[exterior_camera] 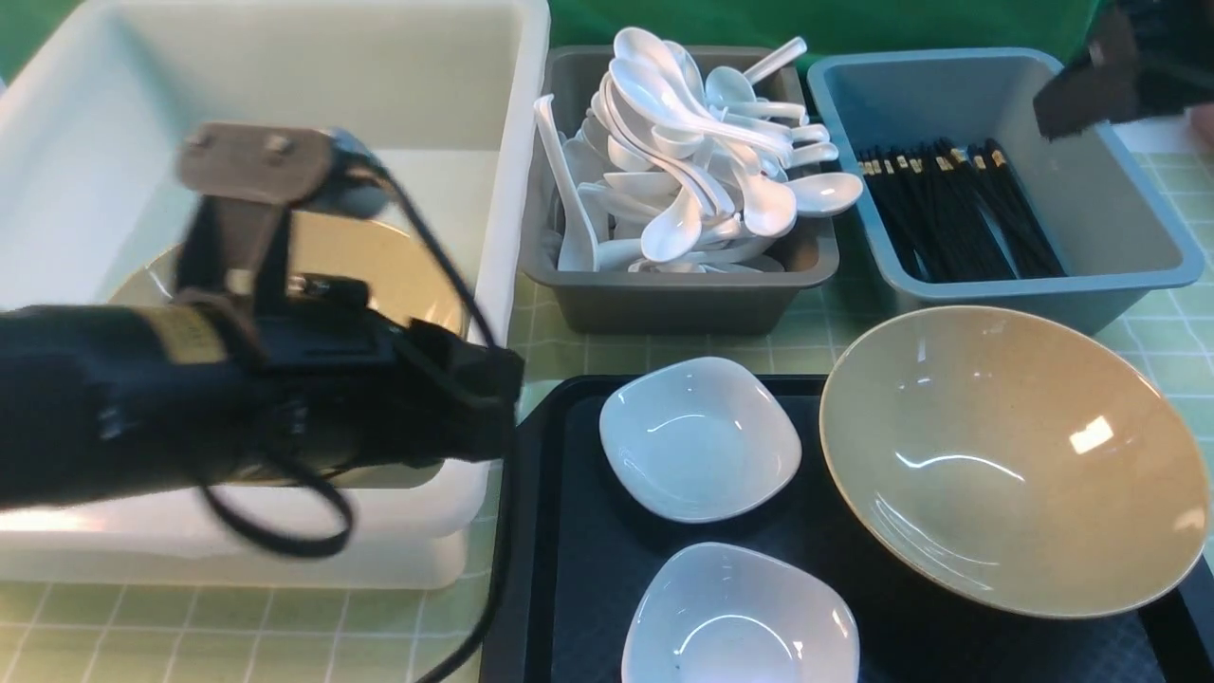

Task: On green table put chopsticks spoon bowls plates into blue grey white boxes.
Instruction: 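Grasp the large bowl on the tray by its rim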

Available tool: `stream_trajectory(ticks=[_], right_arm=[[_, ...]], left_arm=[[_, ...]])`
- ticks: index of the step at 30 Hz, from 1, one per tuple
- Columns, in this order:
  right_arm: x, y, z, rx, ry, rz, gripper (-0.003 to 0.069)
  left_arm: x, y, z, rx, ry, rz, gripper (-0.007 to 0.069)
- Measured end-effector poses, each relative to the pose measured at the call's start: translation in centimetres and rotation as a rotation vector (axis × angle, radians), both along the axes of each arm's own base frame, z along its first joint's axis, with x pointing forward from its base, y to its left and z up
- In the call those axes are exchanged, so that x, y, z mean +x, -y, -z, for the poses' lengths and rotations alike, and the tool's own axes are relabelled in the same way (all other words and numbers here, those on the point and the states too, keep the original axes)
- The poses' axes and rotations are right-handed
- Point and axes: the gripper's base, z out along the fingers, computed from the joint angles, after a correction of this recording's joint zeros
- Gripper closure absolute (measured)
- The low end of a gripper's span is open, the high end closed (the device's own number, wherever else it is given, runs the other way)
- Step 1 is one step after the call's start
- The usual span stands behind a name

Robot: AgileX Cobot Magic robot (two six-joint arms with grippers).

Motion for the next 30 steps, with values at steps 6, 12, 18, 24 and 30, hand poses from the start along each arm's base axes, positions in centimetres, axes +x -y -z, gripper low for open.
stream_trajectory(ticks=[6,12,18,24,30], right_arm=[[-10.2,-2.1,1.5,0.019,0.101,-0.132,0.0422],[-16.5,-0.6,4.3,0.071,0.204,-0.078,0.0627],[-18.8,0.0,4.7,0.082,0.260,-0.072,0.0635],[-19.4,0.1,4.5,0.084,0.279,-0.073,0.0635],[-19.5,0.1,4.8,0.072,0.251,-0.088,0.0634]], left_arm=[[2.9,4.8,-0.1,0.038,-0.123,0.136,0.0343],[7.4,10.4,1.4,-0.019,-0.288,0.189,0.0170],[11.4,14.1,4.1,-0.026,-0.402,0.215,0.0136],[15.5,17.3,9.1,0.018,-0.460,0.223,0.0136],[17.1,18.5,11.5,0.046,-0.480,0.235,0.0193]])
